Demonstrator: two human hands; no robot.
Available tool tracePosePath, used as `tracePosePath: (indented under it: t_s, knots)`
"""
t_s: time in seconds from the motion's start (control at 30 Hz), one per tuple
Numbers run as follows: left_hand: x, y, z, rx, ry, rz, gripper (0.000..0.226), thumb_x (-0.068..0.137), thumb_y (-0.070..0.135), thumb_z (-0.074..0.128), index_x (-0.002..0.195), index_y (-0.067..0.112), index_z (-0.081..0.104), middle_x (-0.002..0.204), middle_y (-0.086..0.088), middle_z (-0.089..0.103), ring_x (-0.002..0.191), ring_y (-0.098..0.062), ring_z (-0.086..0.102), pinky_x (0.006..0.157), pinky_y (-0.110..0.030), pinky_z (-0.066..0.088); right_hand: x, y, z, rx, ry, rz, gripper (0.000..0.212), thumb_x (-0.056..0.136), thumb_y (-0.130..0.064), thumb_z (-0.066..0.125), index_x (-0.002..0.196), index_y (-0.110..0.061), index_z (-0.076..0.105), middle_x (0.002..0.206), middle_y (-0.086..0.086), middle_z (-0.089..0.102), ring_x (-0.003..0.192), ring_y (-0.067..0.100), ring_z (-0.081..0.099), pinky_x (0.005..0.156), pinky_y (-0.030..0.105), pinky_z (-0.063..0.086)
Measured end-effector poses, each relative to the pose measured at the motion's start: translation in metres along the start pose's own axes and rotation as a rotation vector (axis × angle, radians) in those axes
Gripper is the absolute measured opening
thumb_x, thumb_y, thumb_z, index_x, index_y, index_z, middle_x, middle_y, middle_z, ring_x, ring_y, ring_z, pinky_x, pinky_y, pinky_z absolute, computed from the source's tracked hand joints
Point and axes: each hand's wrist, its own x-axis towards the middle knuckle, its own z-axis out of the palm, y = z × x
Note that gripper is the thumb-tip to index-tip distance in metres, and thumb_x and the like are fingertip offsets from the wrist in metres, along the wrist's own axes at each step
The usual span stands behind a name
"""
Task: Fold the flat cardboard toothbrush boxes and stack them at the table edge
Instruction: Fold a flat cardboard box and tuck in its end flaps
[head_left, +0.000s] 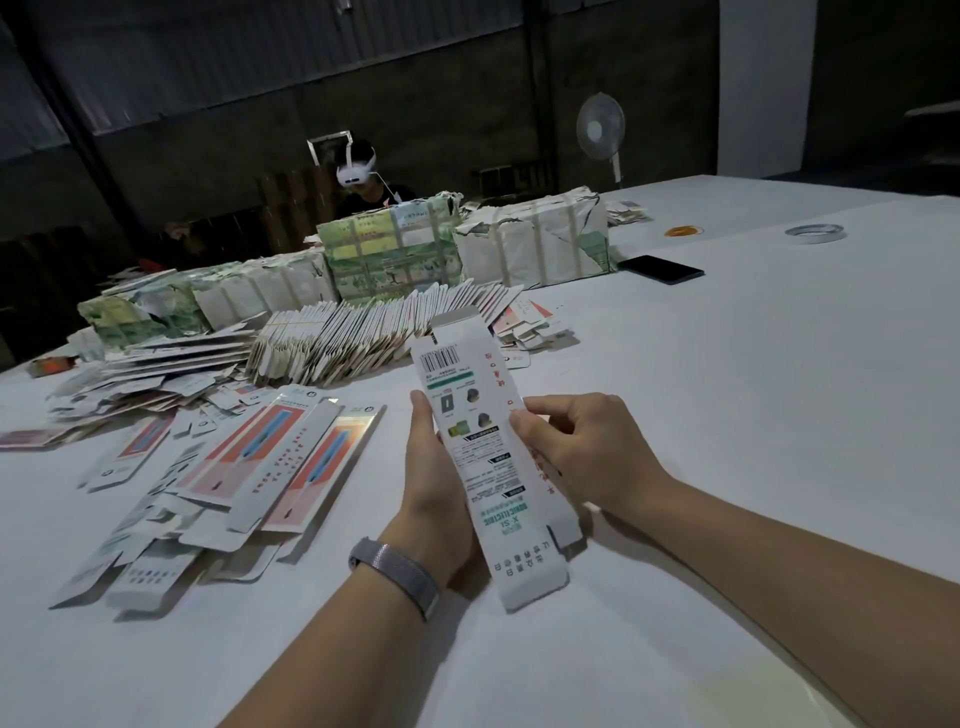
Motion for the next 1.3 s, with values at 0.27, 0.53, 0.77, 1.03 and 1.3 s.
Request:
tracePosePath:
  t_s: [0.27,0.53,0.77,1.03,1.3]
  knots:
    - [0.004,0.005,-0.006,0.214,-0.028,0.025,0.074,0.098,0.072,0.019,0.116,0.023,0.071,0.098,-0.017,0.076,0.078,-0.033,0.076,0.061,-0.04,0.062,0.002,0.006,-0.002,-0.038,-0.027,0.022,0.019,0.095,-0.041,0.062,0.096,-0.03,0.078,0.074,-0.004,0.076,0.064,0.018,0.071,0.065,0.043,0.059]
    - [0.004,-0.007,0.007,0.25,-0.111,0.076,0.07,0.101,0.067,0.019,0.115,0.02,0.069,0.078,-0.014,0.073,0.062,-0.027,0.071,0.052,-0.034,0.059,0.007,0.005,-0.004,0.283,0.031,0.109,0.027,0.097,-0.042,0.06,0.118,-0.023,0.063,0.08,0.006,0.077,0.057,0.02,0.069,0.052,0.025,0.05]
    - [0.002,-0.014,0.009,0.287,-0.088,0.092,0.063,0.102,0.06,0.034,0.081,0.025,0.082,0.08,-0.014,0.075,0.066,-0.027,0.073,0.054,-0.032,0.059,0.007,0.003,-0.005,0.305,0.02,0.091,0.028,0.102,-0.036,0.053,0.122,-0.021,0.065,0.09,0.002,0.078,0.066,0.014,0.072,0.052,0.027,0.052]
    - [-0.001,-0.011,0.009,0.346,-0.096,0.112,0.044,0.101,0.054,0.044,0.116,0.021,0.071,0.093,-0.013,0.078,0.075,-0.026,0.077,0.056,-0.031,0.059,0.005,-0.006,-0.012,0.379,-0.053,0.143,0.027,0.105,-0.024,0.045,0.101,-0.01,0.068,0.084,0.001,0.077,0.072,0.017,0.072,0.057,0.024,0.052]
    - [-0.004,-0.008,0.007,0.391,-0.075,0.293,0.06,0.082,0.059,0.055,0.129,0.021,0.049,0.091,-0.006,0.078,0.083,-0.035,0.066,0.081,-0.052,0.054,0.006,-0.008,-0.011,0.289,-0.106,0.203,0.04,0.105,-0.028,0.043,0.109,0.008,0.061,0.096,0.026,0.072,0.08,0.041,0.064,0.074,0.052,0.048]
